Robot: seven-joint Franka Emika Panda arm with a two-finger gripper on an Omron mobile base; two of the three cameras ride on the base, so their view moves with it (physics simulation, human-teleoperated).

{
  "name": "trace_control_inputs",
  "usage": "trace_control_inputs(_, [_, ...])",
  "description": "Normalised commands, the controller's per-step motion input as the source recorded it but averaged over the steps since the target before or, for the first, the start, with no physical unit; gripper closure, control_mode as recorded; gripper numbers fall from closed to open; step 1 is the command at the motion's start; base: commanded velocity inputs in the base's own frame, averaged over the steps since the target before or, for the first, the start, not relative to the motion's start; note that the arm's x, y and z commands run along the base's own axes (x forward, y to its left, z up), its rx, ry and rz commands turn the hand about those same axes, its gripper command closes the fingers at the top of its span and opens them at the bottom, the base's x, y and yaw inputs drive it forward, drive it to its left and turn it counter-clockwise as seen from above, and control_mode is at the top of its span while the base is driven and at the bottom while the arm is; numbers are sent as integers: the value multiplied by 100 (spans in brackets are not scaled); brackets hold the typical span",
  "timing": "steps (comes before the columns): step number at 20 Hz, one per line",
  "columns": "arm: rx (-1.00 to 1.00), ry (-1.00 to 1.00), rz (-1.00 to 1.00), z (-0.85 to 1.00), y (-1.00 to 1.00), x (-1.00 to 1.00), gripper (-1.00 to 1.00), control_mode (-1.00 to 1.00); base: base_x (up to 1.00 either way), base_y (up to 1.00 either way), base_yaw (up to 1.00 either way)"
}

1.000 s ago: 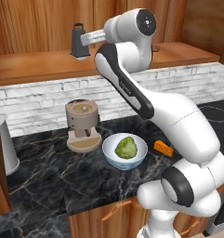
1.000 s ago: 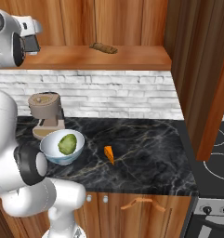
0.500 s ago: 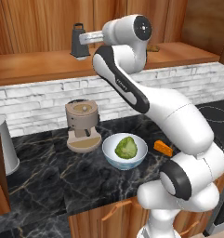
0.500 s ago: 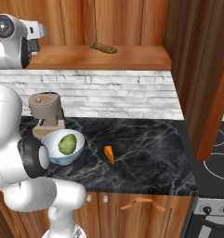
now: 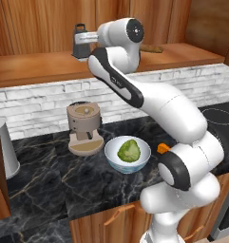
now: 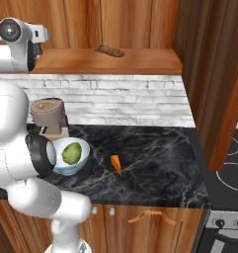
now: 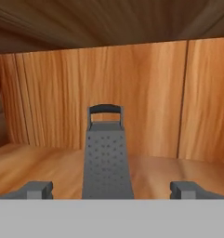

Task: Pick the cheese from the fridge and the cheese grater from the cabinet and place them next to the salad bowl.

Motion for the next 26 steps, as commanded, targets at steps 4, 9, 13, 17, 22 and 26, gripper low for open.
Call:
trace_control_inputs(4, [0,7,0,-1,21,30,-100,-100,0,0,0])
trace_control_inputs(9, [0,6,0,0,6,24,-100,-100,0,0,0])
trace_control_inputs(13, [0,4,0,0,10,26,-100,-100,0,0,0])
trace_control_inputs(17, [0,2,0,-1,15,27,-100,-100,0,0,0])
trace_control_inputs(22, [0,1,0,-3,16,27,-100,-100,0,0,0])
trace_control_inputs(26, [0,1,0,-4,14,28,-100,-100,0,0,0])
